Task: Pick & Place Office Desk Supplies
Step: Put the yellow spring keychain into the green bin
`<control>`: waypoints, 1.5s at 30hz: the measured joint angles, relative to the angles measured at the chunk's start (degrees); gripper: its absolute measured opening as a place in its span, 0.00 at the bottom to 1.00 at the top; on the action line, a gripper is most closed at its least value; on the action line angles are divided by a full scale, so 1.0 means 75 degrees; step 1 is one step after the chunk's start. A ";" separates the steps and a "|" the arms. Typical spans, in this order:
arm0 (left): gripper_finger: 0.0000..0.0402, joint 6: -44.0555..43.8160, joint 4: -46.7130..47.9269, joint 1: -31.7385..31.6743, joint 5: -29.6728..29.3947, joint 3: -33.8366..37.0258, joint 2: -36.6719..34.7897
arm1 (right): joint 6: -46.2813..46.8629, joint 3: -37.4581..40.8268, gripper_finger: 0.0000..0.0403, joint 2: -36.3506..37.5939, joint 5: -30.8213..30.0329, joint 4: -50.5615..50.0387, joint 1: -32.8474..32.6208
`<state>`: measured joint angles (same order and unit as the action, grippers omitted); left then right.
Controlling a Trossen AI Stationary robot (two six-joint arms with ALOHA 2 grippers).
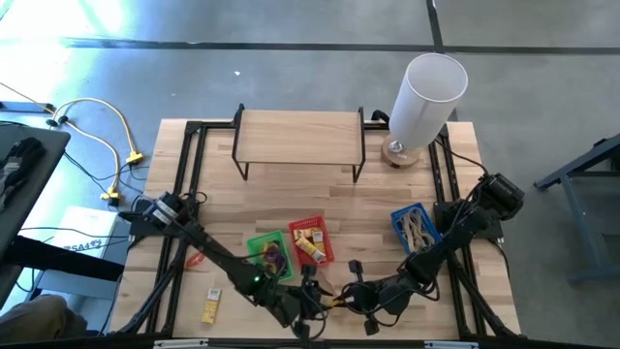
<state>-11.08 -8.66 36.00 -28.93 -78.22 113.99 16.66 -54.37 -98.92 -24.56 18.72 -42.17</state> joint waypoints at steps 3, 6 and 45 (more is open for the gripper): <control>0.33 -0.0179 -0.0016 -0.0046 0.0012 0.0000 0.0001 | -0.0002 0.0000 0.03 0.0000 0.0000 0.0000 0.0000; 0.33 -0.0340 0.0009 -0.0090 0.0035 0.0000 0.0001 | -0.0002 0.0000 0.03 0.0000 0.0054 -0.0003 0.0000; 0.03 -0.0524 0.0508 0.0042 0.0152 -0.0011 -0.0033 | 0.0363 0.0000 0.63 0.0003 0.1319 0.0169 0.0044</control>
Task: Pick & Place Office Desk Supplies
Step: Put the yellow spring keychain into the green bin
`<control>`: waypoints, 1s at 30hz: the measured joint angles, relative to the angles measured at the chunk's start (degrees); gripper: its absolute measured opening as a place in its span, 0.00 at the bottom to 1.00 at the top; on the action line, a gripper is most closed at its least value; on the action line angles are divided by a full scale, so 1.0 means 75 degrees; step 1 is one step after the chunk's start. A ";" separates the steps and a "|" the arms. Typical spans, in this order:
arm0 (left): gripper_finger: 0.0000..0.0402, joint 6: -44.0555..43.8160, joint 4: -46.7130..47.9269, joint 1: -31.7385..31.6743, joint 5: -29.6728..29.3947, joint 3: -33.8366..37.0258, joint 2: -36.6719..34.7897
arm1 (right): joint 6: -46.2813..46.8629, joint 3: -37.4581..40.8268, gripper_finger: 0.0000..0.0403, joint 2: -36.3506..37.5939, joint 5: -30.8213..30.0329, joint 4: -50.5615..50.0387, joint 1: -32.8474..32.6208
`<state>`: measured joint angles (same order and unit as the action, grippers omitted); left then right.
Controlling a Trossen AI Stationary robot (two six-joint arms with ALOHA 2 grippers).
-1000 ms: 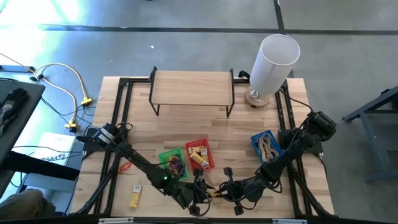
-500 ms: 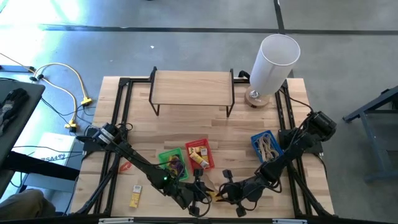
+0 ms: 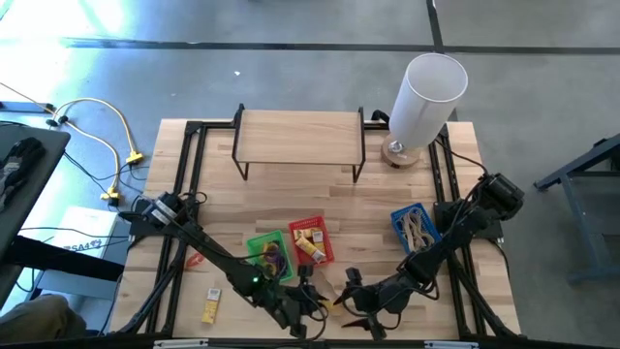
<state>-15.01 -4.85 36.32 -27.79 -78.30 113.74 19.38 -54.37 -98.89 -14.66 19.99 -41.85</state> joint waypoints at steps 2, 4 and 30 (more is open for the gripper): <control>0.03 -0.0233 0.0300 0.0064 0.0028 0.0005 -0.0129 | -0.0020 0.0000 0.69 0.0000 0.0189 0.0047 -0.0006; 0.03 -0.0596 0.0662 0.0126 0.0029 0.0005 -0.0352 | -0.0037 0.0000 0.73 0.0000 0.0186 0.0146 -0.0008; 0.08 -0.4722 0.8243 0.0220 0.1346 0.0059 -0.2187 | -0.0076 0.0000 0.77 0.0000 0.0155 0.0172 0.0003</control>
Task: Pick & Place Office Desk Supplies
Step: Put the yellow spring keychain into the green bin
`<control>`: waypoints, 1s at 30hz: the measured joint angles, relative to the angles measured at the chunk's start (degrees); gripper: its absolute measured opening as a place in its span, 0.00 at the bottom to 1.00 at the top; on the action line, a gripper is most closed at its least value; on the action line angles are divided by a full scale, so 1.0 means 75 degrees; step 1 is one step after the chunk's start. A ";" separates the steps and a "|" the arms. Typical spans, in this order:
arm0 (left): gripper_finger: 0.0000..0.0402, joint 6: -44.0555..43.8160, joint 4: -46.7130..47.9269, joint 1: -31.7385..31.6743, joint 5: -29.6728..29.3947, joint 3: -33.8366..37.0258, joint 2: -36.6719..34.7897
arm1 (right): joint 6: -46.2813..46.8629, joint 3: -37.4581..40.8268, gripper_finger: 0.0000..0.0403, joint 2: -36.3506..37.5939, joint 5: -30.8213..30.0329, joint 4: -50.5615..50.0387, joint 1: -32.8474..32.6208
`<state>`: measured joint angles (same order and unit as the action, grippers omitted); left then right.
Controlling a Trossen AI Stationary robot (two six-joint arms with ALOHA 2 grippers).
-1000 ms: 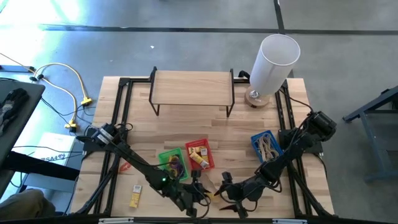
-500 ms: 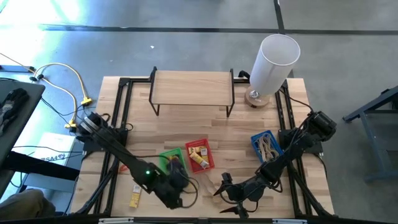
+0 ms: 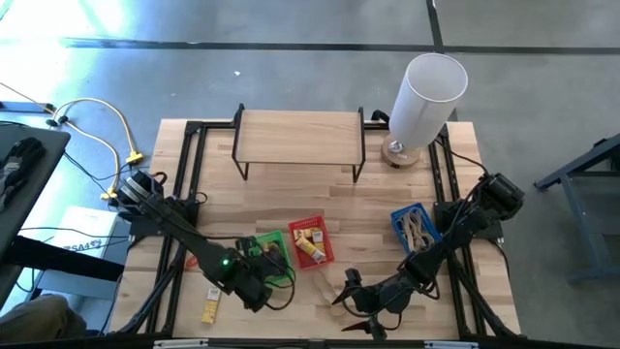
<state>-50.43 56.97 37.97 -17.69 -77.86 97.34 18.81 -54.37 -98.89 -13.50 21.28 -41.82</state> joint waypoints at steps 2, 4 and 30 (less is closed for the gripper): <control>0.09 0.0140 0.0017 -0.0079 0.0227 0.0049 0.0000 | 0.0000 0.0000 0.77 0.0000 0.0000 0.0000 0.0000; 0.09 0.0239 0.0026 -0.0124 0.0234 0.0074 0.0000 | 0.0001 0.0000 0.77 0.0000 0.0003 -0.0003 0.0000; 0.17 -0.0231 -0.1032 -0.0675 0.0765 0.1471 0.0000 | 0.0058 0.0000 0.77 0.0000 0.0003 -0.0017 0.0073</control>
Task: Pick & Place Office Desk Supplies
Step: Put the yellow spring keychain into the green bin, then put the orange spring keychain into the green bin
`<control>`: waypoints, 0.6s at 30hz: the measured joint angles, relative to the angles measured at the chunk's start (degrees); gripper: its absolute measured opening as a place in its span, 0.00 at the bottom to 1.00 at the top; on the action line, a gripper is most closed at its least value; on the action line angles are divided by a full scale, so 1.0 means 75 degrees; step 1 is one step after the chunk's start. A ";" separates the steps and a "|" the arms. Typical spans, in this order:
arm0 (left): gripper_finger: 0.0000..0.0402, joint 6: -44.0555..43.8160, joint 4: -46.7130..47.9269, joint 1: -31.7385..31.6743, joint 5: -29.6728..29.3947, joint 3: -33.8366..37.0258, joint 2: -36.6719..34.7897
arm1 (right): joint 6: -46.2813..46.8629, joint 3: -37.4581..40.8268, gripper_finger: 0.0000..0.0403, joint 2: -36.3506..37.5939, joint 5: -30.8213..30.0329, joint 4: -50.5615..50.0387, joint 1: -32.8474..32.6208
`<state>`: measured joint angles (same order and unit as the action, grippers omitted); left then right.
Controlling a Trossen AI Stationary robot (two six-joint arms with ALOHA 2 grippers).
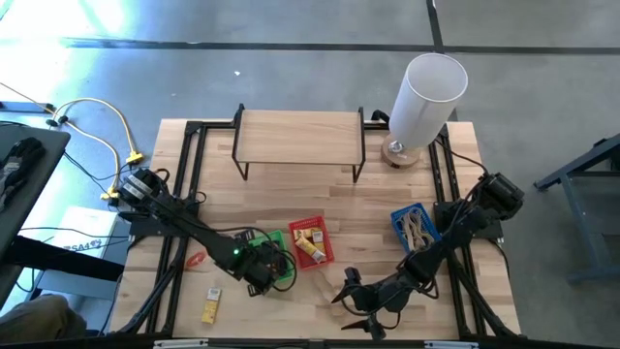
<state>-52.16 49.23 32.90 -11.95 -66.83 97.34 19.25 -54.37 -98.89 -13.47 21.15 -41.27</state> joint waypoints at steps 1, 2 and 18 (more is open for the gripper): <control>0.17 0.0003 0.0000 -0.0026 0.0045 0.0000 -0.0003 | 0.0000 0.0000 0.77 0.0000 -0.0003 0.0000 0.0011; 0.17 0.0028 0.0000 -0.0036 0.0048 0.0000 -0.0003 | 0.0000 0.0000 0.77 0.0000 -0.0004 0.0000 0.0016; 0.17 0.1415 -0.0003 -0.0122 0.0449 -0.0003 -0.0009 | 0.0003 0.0000 0.77 0.0000 0.0009 -0.0002 0.0023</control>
<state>-41.55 49.21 31.99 -8.58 -66.85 97.27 19.27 -54.37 -98.89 -13.41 21.13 -41.10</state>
